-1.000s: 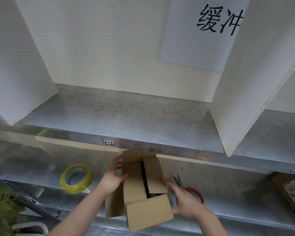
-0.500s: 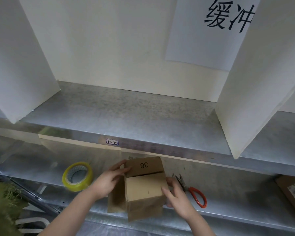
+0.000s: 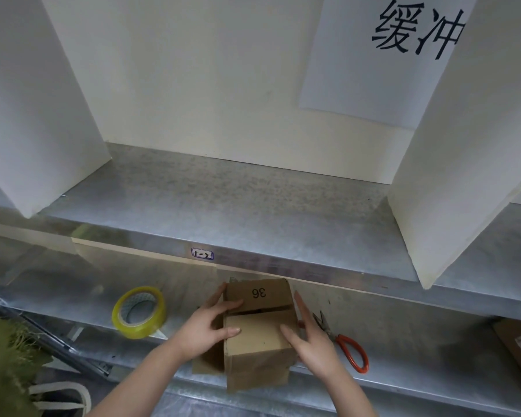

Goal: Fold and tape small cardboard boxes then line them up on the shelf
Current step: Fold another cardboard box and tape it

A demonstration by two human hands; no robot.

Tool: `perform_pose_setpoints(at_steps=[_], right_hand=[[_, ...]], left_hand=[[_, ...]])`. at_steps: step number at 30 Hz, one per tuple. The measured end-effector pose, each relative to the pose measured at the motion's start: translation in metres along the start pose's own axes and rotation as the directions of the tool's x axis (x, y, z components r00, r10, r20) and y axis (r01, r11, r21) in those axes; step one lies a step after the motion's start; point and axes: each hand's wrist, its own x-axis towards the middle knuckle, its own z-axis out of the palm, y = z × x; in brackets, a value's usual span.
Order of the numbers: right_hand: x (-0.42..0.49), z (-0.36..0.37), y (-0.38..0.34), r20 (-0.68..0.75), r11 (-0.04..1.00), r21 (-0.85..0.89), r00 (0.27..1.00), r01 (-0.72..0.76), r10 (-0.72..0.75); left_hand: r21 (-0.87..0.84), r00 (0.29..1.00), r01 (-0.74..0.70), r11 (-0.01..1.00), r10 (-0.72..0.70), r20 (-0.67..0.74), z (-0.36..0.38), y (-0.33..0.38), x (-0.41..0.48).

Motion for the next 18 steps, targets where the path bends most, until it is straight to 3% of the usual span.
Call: perform_pose_setpoints(at_steps=[3, 5, 9, 12, 15, 18], right_hand=[[0.001, 0.008, -0.004, -0.103, 0.981, -0.190, 0.994, 0.027, -0.048], [0.001, 0.012, -0.007, -0.146, 0.977, -0.212, 0.988, 0.025, -0.057], [-0.003, 0.023, -0.007, -0.207, 0.982, -0.191, 0.977, 0.004, -0.044], [-0.005, 0.030, -0.006, -0.244, 0.987, -0.157, 0.970, -0.042, 0.002], [0.000, 0.029, -0.006, -0.228, 0.997, -0.067, 0.973, -0.043, 0.027], [0.004, 0.024, -0.006, -0.197, 1.000, -0.006, 0.980, -0.030, 0.029]], left_hand=[[0.072, 0.998, -0.047, 0.996, 0.049, -0.028, 0.003, 0.002, 0.002], [0.155, 0.995, -0.083, 0.984, 0.092, -0.049, 0.002, 0.003, 0.003], [0.262, 0.991, -0.110, 0.959, 0.126, -0.047, 0.005, 0.004, 0.004], [0.191, 0.997, -0.068, 0.979, 0.071, -0.008, 0.010, 0.002, 0.001], [0.159, 0.999, -0.039, 0.987, 0.037, 0.011, 0.012, 0.001, -0.001], [0.237, 0.999, -0.045, 0.970, 0.046, 0.004, 0.011, 0.005, 0.003]])
